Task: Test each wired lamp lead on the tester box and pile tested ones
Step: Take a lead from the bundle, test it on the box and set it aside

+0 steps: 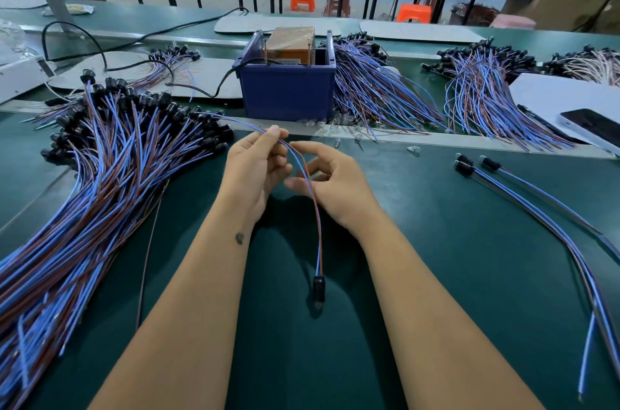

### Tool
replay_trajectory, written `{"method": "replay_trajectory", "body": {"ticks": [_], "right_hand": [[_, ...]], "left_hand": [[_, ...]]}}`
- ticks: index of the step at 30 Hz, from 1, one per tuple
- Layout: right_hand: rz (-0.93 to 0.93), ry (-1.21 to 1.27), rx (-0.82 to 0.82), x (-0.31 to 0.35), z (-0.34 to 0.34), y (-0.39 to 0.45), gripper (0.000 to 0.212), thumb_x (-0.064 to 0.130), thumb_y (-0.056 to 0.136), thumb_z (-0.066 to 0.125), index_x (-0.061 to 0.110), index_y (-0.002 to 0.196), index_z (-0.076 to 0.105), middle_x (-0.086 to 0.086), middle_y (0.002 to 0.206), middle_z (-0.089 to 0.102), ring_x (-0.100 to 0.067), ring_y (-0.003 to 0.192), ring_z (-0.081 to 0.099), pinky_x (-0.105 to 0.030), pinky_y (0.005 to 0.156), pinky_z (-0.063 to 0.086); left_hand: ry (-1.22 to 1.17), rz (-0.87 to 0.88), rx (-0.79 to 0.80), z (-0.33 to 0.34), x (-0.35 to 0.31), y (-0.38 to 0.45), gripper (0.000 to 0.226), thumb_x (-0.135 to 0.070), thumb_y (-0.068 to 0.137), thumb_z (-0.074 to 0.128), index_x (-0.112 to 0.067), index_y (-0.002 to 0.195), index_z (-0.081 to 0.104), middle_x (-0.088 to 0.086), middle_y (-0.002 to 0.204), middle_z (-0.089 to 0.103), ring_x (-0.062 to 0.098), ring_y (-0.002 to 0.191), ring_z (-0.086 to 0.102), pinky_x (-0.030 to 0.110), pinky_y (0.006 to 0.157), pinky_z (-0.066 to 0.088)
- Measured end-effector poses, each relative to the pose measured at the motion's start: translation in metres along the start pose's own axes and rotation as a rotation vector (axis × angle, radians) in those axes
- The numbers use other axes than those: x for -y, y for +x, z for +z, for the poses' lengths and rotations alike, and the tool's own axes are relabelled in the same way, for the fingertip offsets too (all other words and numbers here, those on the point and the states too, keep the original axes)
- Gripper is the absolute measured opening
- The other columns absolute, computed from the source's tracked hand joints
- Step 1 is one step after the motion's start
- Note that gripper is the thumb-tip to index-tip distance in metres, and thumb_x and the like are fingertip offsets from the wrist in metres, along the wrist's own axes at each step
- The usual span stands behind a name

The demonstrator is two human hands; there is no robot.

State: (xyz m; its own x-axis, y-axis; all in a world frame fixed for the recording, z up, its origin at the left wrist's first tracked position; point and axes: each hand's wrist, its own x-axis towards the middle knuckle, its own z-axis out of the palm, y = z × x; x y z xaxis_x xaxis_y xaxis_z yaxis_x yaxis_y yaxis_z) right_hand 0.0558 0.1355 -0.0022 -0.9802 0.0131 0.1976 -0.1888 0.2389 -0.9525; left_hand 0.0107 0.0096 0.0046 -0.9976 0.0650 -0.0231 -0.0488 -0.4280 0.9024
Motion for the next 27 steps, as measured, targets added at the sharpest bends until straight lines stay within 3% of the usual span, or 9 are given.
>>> {"method": "replay_trajectory", "body": {"ticks": [2,5,8,12,14,17,20,24,27], "right_hand": [[-0.036,0.082,-0.016,0.001,-0.001,-0.001,0.037,0.011,0.084,0.075,0.034,0.111,0.066,-0.003,0.074,0.062,-0.004,0.06,0.05,-0.025,0.067,0.046],[-0.045,0.203,-0.111,0.002,-0.006,-0.001,0.017,0.012,0.096,0.06,0.019,0.11,0.067,-0.006,0.072,0.064,0.0,0.057,0.055,-0.016,0.059,0.046],[0.007,0.271,-0.237,-0.001,-0.01,0.001,0.017,0.016,0.101,0.051,0.014,0.104,0.068,-0.004,0.069,0.063,-0.005,0.054,0.055,-0.015,0.055,0.044],[0.131,0.549,-0.449,-0.005,-0.021,0.006,0.019,0.014,0.101,0.05,0.014,0.091,0.066,0.002,0.061,0.065,-0.006,0.051,0.057,-0.016,0.056,0.047],[0.149,0.64,-0.509,-0.006,-0.026,0.009,0.017,0.01,0.1,0.051,0.013,0.089,0.063,0.005,0.059,0.066,-0.004,0.05,0.058,-0.016,0.056,0.049],[0.145,0.616,-0.595,-0.008,-0.032,0.011,0.02,0.009,0.101,0.049,0.014,0.088,0.063,0.007,0.059,0.065,-0.002,0.051,0.057,-0.016,0.057,0.049],[0.154,0.329,-0.682,-0.012,-0.04,0.01,0.026,0.016,0.102,0.049,0.023,0.083,0.066,0.007,0.068,0.062,-0.001,0.054,0.055,-0.025,0.064,0.05],[0.159,-0.097,-0.703,-0.018,-0.045,0.01,0.03,0.023,0.102,0.045,0.032,0.076,0.058,0.003,0.093,0.056,-0.025,0.095,0.061,-0.045,0.092,0.049],[0.174,-0.119,-0.644,-0.022,-0.046,0.013,0.028,0.019,0.102,0.043,0.024,0.076,0.054,0.002,0.076,0.061,-0.025,0.083,0.061,-0.043,0.083,0.05]], "left_hand": [[0.029,-0.001,-0.03,-0.001,0.001,0.001,0.022,-0.015,0.1,0.055,-0.011,0.081,0.066,-0.006,0.055,0.057,0.004,0.046,0.049,0.017,0.048,0.048],[0.141,0.014,-0.069,-0.002,0.005,0.003,0.017,-0.015,0.098,0.059,-0.012,0.082,0.065,-0.006,0.059,0.06,0.004,0.046,0.051,0.019,0.051,0.051],[0.329,0.079,-0.14,-0.003,0.012,0.004,0.017,-0.015,0.096,0.061,-0.017,0.08,0.061,-0.004,0.066,0.058,0.008,0.05,0.052,0.024,0.053,0.053],[0.569,0.226,-0.18,-0.008,0.015,0.005,0.018,-0.016,0.09,0.067,-0.025,0.075,0.061,-0.01,0.063,0.059,0.009,0.055,0.055,0.035,0.068,0.052],[0.716,0.311,-0.113,-0.009,0.016,0.005,0.021,-0.015,0.087,0.069,-0.028,0.073,0.06,-0.01,0.065,0.059,0.011,0.061,0.055,0.029,0.068,0.048],[0.86,0.371,0.031,-0.002,0.02,-0.002,0.023,-0.013,0.083,0.072,-0.027,0.069,0.06,-0.015,0.056,0.056,0.001,0.052,0.045,0.015,0.054,0.038],[1.016,0.436,0.229,0.006,0.023,-0.011,0.017,-0.011,0.08,0.071,-0.023,0.072,0.063,-0.012,0.069,0.061,0.009,0.066,0.056,0.031,0.066,0.05],[1.13,0.54,0.488,0.022,0.024,-0.03,0.01,-0.009,0.08,0.072,-0.017,0.077,0.068,-0.008,0.076,0.059,0.018,0.074,0.057,0.042,0.07,0.05],[1.194,0.595,0.644,0.036,0.026,-0.045,0.008,-0.01,0.076,0.073,-0.017,0.078,0.071,-0.006,0.075,0.061,0.019,0.073,0.057,0.04,0.066,0.049]]}}
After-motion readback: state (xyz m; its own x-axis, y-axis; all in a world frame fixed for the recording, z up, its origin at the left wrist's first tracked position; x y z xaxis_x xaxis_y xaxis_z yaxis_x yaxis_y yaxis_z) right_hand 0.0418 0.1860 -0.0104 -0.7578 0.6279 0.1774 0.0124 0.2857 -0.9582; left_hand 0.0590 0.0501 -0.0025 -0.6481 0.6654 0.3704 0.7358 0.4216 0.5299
